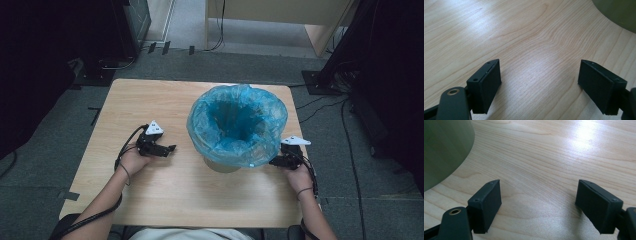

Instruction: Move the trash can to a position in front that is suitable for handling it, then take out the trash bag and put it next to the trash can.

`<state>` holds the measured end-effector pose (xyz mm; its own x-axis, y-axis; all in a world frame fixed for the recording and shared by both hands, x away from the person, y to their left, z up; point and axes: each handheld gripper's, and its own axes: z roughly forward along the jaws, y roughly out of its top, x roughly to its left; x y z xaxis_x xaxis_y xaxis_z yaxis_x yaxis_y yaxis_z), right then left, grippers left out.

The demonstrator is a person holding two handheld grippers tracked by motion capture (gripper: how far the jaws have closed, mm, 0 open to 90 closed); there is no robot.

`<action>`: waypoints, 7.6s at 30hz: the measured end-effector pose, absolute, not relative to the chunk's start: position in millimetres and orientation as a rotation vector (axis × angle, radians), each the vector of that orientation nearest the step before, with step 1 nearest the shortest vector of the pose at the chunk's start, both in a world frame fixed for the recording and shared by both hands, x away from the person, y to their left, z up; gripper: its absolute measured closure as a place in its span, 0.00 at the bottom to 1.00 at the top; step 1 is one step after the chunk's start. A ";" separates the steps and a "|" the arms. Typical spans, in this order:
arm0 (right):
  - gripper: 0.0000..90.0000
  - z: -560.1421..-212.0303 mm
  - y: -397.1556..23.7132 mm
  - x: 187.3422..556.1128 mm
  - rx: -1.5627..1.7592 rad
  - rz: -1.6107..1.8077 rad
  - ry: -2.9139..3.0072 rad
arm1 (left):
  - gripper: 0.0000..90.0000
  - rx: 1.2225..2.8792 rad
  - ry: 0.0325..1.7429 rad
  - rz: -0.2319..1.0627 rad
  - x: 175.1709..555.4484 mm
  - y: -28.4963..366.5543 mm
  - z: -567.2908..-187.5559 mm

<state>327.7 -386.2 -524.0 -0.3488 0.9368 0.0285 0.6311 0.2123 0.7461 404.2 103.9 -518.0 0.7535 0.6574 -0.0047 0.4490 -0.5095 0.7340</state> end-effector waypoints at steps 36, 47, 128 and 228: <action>0.41 -490.2 -377.1 322.5 1.474 1.091 2.092 | 0.38 2.090 0.864 0.151 403.4 69.7 -478.7; 0.42 -477.5 -365.6 321.7 1.478 1.219 2.048 | 0.39 2.065 0.816 0.127 400.3 52.4 -466.4; 0.32 -433.1 -339.7 320.2 1.314 1.290 2.267 | 0.32 1.983 0.876 0.136 410.6 109.1 -452.2; 1.00 -269.1 -200.4 379.1 0.773 1.487 2.422 | 0.34 1.942 0.919 0.125 407.8 132.8 -450.9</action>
